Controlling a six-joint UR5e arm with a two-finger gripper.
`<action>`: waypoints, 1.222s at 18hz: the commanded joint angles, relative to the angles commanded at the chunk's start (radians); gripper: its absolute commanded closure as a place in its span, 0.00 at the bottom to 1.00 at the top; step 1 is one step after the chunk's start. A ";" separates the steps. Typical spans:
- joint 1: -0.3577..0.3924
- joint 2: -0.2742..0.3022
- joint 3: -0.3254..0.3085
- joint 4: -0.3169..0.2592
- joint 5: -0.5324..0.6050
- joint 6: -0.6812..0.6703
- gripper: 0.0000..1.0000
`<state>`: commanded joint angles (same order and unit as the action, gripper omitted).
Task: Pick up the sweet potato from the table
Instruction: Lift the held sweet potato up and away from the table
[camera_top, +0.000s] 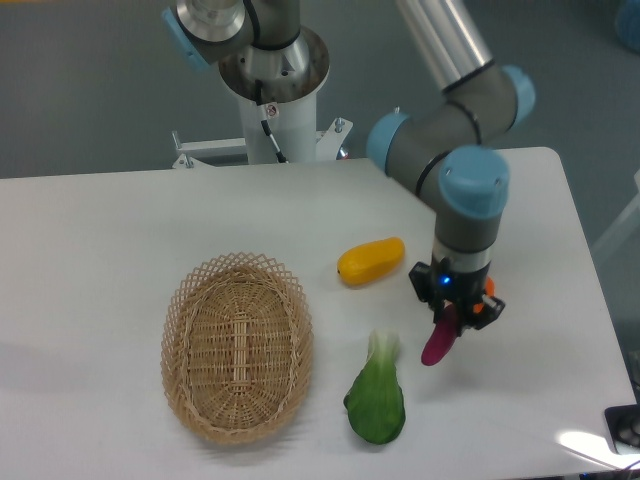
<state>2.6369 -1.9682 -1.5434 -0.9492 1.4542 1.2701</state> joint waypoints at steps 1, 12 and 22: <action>0.003 0.008 0.020 -0.034 -0.005 0.000 0.76; 0.172 0.074 0.097 -0.288 -0.123 0.224 0.76; 0.236 0.095 0.095 -0.307 -0.110 0.350 0.76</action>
<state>2.8731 -1.8730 -1.4481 -1.2563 1.3438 1.6199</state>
